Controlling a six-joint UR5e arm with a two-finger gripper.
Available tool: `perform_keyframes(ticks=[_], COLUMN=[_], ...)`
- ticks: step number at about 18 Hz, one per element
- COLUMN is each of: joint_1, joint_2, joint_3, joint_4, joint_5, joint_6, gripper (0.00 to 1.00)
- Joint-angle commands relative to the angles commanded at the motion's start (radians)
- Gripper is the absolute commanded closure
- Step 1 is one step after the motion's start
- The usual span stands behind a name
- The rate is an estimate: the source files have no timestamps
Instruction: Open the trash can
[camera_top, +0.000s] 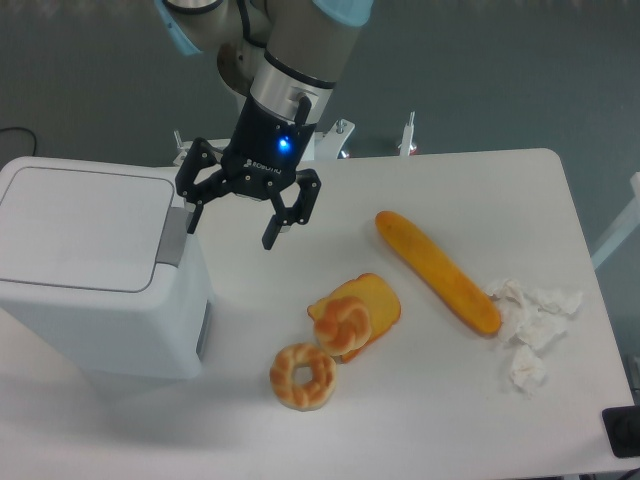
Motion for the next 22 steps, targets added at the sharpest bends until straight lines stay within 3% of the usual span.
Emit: perform_keyframes(ticks=[22], joint_1=[-0.018], joint_2=[-0.015], joint_3=[-0.037], joint_4=[0.0], joint_5=[0.002], joint_6=[0.018], gripper=[0.0])
